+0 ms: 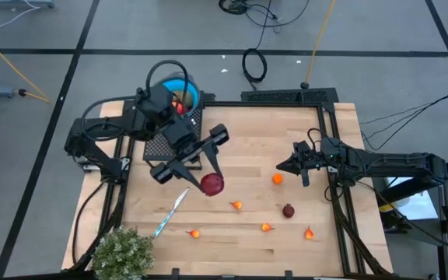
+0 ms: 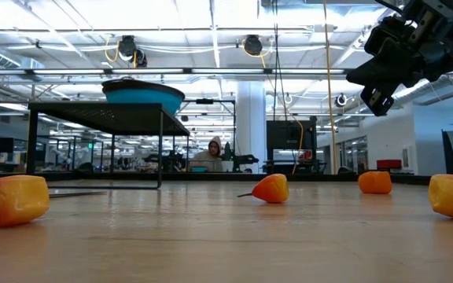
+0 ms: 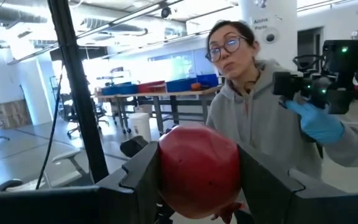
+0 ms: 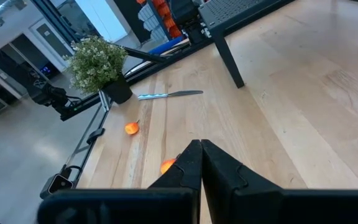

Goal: Pick & Place Fruit
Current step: Put the red pomegranate into the blue strainer bowl on the shelf

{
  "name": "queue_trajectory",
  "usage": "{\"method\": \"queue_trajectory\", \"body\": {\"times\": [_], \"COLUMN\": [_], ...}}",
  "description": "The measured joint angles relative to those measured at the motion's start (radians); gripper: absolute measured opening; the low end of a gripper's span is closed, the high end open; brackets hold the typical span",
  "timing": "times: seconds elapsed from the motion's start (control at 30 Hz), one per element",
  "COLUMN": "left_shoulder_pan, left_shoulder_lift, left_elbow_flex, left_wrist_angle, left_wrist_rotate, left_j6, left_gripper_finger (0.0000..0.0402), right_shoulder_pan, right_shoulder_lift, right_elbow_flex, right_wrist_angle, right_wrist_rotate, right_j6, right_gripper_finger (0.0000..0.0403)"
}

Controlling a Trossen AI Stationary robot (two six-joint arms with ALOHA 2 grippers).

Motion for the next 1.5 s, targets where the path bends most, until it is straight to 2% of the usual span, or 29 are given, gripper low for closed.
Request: {"method": "queue_trajectory", "body": {"times": [0.17, 0.23, 0.7, 1.07, 1.2, 1.37, 1.43, 1.5], "left_shoulder_pan": [0.0, 0.0, 0.004, -0.024, -0.033, -0.039, -0.045, -0.045], "left_shoulder_lift": [0.001, 0.001, 0.0, 0.0, 0.0, 0.0, -0.001, -0.002], "left_elbow_flex": [0.0, 0.0, 0.0, 0.0, 0.0, 0.0, 0.0, 0.0], "left_wrist_angle": [-0.003, 0.01, 0.32, 0.466, 0.479, 0.471, 0.433, 0.324], "left_wrist_rotate": [0.003, -0.034, -0.628, -0.882, -0.943, -0.954, -0.931, -0.844], "left_j6": [0.001, -0.006, -0.297, -0.412, -0.416, -0.427, -0.383, -0.287], "left_gripper_finger": [0.0182, 0.0182, 0.0182, 0.0182, 0.0182, 0.0182, 0.0182, 0.0182], "right_shoulder_pan": [0.0, 0.0, 0.0, 0.0, 0.0, 0.0, 0.0, 0.0], "right_shoulder_lift": [0.0, 0.0, 0.0, 0.0, 0.0, 0.0, 0.0, 0.0], "right_elbow_flex": [0.0, 0.0, 0.0, 0.0, 0.0, 0.0, 0.0, 0.0], "right_wrist_angle": [0.0, 0.0, 0.001, 0.001, 0.001, 0.0, 0.001, 0.001], "right_wrist_rotate": [0.0, 0.0, 0.0, 0.0, 0.0, 0.0, 0.0, 0.0], "right_j6": [0.0, 0.0, 0.0, 0.0, 0.0, 0.0, 0.0, 0.0], "right_gripper_finger": [0.0, 0.0, 0.0, 0.0, 0.0, 0.0, 0.0, 0.0]}}
